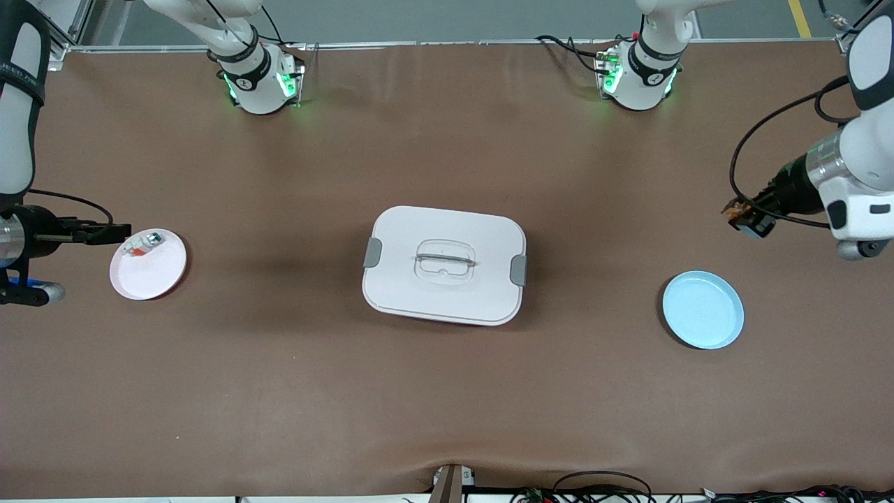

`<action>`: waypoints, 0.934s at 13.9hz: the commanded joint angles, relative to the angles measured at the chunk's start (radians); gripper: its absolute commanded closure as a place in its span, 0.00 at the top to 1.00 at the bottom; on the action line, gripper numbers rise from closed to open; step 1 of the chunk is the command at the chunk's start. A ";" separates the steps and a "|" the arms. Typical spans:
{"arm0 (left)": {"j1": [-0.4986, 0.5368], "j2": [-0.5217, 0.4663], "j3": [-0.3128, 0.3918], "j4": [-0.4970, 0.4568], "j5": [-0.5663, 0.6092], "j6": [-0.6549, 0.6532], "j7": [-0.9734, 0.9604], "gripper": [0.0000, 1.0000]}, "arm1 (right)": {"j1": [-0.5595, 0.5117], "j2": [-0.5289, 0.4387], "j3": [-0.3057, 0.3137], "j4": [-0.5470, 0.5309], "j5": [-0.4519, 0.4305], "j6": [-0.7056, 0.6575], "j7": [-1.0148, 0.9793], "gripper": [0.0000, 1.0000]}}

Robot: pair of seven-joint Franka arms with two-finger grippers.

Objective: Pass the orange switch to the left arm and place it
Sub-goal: 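Lower the switch with the left gripper onto the blue plate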

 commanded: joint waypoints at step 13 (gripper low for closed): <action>0.169 -0.110 -0.014 -0.447 -0.080 0.564 -0.227 0.00 | -0.008 -0.071 0.007 0.046 -0.035 0.001 0.001 1.00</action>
